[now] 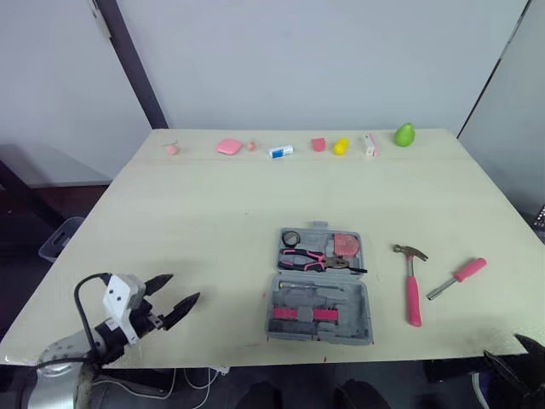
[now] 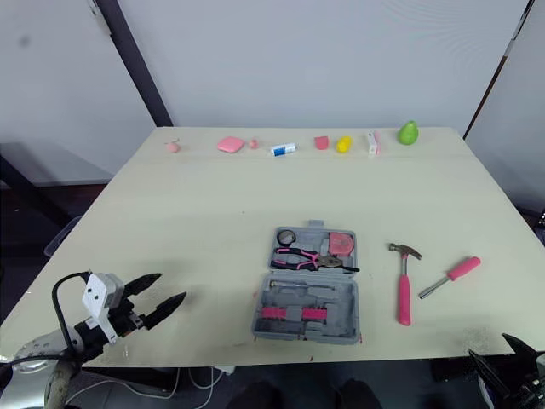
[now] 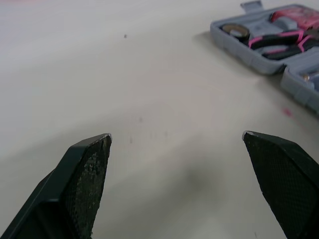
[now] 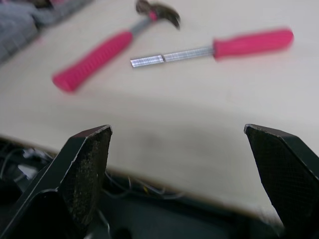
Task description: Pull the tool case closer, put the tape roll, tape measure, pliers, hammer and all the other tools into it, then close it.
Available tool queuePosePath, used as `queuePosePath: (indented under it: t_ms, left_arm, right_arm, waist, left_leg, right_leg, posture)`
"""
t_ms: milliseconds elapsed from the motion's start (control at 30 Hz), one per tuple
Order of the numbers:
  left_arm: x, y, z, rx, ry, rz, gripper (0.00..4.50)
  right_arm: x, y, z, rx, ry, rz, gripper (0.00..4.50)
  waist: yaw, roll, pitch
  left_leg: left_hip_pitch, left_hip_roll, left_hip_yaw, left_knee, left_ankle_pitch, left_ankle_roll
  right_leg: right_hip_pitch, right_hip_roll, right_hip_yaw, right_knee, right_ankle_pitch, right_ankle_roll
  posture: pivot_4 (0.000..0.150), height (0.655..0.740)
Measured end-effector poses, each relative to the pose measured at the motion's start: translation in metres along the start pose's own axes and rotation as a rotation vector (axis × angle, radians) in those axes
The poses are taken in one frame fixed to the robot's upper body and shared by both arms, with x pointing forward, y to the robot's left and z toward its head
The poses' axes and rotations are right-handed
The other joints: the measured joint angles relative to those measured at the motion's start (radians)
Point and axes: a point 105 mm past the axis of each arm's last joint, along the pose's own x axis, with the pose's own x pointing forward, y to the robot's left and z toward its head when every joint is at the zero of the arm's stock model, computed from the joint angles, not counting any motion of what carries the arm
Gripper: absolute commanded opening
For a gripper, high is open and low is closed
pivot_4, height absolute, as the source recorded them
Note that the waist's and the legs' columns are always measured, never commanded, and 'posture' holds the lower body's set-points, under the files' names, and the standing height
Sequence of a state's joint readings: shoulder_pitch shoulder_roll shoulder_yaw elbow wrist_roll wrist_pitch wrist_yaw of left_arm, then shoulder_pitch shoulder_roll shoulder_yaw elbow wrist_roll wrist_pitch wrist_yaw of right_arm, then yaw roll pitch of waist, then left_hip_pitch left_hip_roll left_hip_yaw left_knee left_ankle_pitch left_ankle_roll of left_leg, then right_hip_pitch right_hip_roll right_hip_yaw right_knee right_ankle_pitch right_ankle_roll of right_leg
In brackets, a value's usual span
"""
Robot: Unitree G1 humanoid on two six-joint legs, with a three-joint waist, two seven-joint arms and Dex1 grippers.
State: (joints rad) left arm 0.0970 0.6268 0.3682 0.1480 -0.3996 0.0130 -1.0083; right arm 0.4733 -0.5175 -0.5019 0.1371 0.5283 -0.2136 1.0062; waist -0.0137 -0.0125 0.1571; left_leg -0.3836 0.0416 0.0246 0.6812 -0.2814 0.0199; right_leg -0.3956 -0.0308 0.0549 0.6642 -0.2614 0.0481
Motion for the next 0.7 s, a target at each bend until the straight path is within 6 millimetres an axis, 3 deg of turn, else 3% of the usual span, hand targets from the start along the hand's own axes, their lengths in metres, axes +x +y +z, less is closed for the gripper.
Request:
queuePosePath:
  t_ms: [200, 233, 333, 500, 700]
  left_arm:
    - [0.03, -0.018, 0.038, 0.072, -0.08, -0.16, 4.46]
    - [0.04, -0.028, 0.053, 0.109, -0.112, -0.227, 4.46]
    - [0.049, -0.041, 0.071, 0.16, -0.14, -0.308, 4.46]
    - [0.058, -0.059, 0.092, 0.233, -0.172, -0.432, 4.46]
    - [0.061, -0.074, 0.101, 0.284, -0.16, -0.54, 4.46]
  right_arm:
    - [0.049, 0.011, 0.035, -0.01, -0.039, 0.049, 4.5]
    - [0.065, 0.014, 0.047, -0.017, -0.051, 0.055, 4.5]
    - [0.084, 0.017, 0.061, -0.025, -0.052, 0.055, 4.5]
    - [0.114, 0.028, 0.067, -0.027, 0.012, 0.062, 4.5]
    - [0.146, 0.037, 0.063, 0.035, 0.086, 0.008, 4.5]
  waist:
    - [0.001, -0.001, 0.0]
    - [0.002, -0.001, 0.0]
    - [0.002, -0.001, 0.0]
    - [0.001, -0.001, 0.0]
    - [0.0, -0.001, 0.001]
  left_leg:
    - [-0.002, -0.001, 0.0, 0.0, 0.0, 0.0]
    - [-0.002, -0.002, 0.0, 0.0, 0.0, 0.0]
    - [-0.002, -0.002, -0.001, -0.001, 0.0, 0.0]
    - [-0.004, -0.004, -0.002, -0.003, 0.0, 0.0]
    - [-0.005, -0.003, -0.002, -0.004, 0.0, 0.0]
  right_leg:
    - [-0.001, 0.0, 0.0, 0.0, 0.0, 0.0]
    - [0.0, 0.0, 0.0, 0.0, 0.0, 0.0]
    - [-0.001, 0.0, -0.001, -0.001, 0.002, 0.003]
    - [-0.002, 0.002, -0.001, -0.002, 0.002, 0.003]
    - [-0.003, 0.004, -0.001, -0.002, 0.002, 0.003]
  posture:
    - [0.15, 0.74]
    - [0.15, 0.74]
    - [0.15, 0.74]
    - [0.15, 0.74]
    - [0.15, 0.74]
